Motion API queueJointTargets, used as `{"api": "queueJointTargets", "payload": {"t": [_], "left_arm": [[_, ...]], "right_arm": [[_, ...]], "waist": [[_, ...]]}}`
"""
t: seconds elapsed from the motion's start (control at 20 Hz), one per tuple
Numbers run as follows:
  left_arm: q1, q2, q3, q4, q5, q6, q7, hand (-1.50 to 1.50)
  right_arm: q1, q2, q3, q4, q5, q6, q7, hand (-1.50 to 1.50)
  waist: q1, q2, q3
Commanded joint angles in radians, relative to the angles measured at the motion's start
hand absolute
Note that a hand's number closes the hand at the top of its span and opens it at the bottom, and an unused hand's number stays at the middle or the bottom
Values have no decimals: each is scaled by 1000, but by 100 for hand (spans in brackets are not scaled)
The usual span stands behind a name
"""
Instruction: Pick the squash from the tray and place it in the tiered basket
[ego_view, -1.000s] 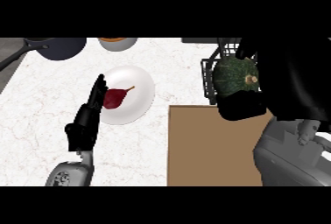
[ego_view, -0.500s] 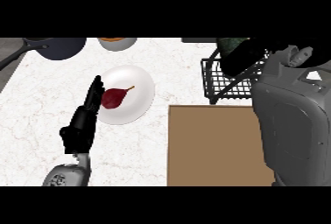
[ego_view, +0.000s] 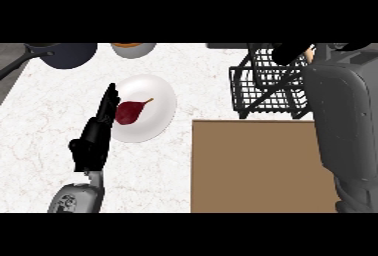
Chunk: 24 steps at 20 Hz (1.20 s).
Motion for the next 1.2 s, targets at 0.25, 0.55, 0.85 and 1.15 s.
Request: {"api": "queueJointTargets", "payload": {"t": [0.25, 0.55, 0.85, 1.15], "left_arm": [[-54, 0, 19, 51, 0, 3, 11, 0], [-9, 6, 13, 4, 1, 2, -9, 0], [14, -18, -1, 43, -5, 15, -43, 0], [24, -14, -3, 10, -24, 31, -19, 0]], "right_arm": [[45, 47, -164, 140, -64, -250, 14, -150], [78, 49, -235, 136, -177, -342, -69, -150], [69, 4, -353, 3, -232, -465, -38, -150], [173, -76, -501, -181, -337, -398, 58, -150]], "waist": [[-3, 3, 1], [-2, -1, 1], [-15, -4, 0], [-32, -11, 1]]}}
